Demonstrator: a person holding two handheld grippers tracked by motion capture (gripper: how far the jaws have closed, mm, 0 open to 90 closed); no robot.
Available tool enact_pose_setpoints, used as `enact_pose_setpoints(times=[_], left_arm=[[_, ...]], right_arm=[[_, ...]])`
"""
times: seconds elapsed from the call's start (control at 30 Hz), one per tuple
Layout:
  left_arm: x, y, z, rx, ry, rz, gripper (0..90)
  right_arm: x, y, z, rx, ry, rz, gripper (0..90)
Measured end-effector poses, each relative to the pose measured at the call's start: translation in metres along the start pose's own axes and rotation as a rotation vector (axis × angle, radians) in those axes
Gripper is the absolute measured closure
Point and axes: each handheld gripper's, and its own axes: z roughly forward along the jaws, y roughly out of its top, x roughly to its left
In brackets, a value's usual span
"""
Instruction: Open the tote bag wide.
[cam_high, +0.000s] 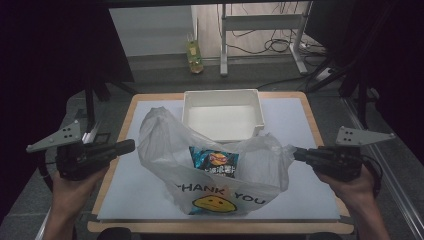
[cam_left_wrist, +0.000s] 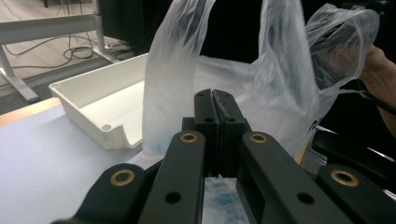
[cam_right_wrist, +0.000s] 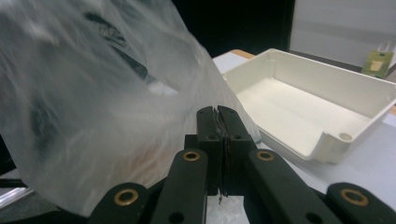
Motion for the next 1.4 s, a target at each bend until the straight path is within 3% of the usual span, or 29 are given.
enact_pose_setpoints(times=[0.43, 0.47, 0.63, 1.0, 1.4], left_arm=[[-0.007, 0.023, 0.016, 0.033, -0.04, 0.029, 89.2], [-0.008, 0.026, 0.018, 0.053, -0.017, 0.037, 89.2], [-0.004, 0.028, 0.024, 0.064, -0.02, 0.024, 89.2], [-0.004, 0.013, 0.048, 0.129, -0.053, 0.024, 89.2], [-0.002, -0.011, 0.061, 0.171, -0.04, 0.024, 89.2]], right_arm=[[0.003, 0.026, 0.005, -0.005, 0.051, -0.016, 87.8], [0.003, 0.028, 0.005, -0.004, 0.057, -0.018, 87.8], [0.007, 0.033, 0.008, -0.005, 0.084, -0.025, 87.8], [0.014, 0.031, 0.025, 0.046, 0.141, -0.041, 87.9], [0.015, 0.012, 0.038, 0.124, 0.114, -0.057, 88.0]])
